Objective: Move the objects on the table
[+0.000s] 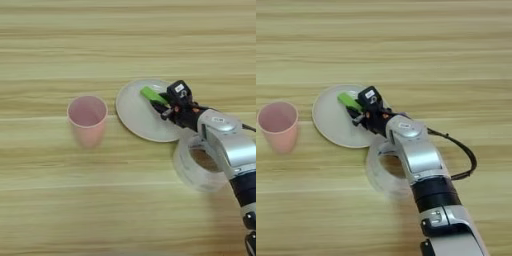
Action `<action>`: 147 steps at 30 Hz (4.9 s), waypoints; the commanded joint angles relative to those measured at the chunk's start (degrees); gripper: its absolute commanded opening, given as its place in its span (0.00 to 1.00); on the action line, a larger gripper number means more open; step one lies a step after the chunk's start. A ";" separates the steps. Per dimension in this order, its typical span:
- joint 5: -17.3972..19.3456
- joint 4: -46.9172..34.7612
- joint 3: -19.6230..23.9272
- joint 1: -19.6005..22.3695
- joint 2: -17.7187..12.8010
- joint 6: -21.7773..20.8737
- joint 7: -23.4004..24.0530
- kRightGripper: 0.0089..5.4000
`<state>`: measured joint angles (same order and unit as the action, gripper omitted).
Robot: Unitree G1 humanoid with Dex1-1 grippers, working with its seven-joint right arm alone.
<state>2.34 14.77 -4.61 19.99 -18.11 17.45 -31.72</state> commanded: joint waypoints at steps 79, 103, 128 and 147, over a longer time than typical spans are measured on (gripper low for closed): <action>6.85 -40.13 21.88 -32.41 -17.73 8.20 -8.60 1.00; -6.80 -32.14 19.96 -30.35 -18.77 -0.49 0.40 1.00; -8.01 -24.38 25.98 -26.05 -19.95 0.71 3.54 1.00; -10.82 -7.63 24.40 -15.93 -22.82 -2.62 9.38 1.00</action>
<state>-7.63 5.66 19.28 0.79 -37.40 16.50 -24.35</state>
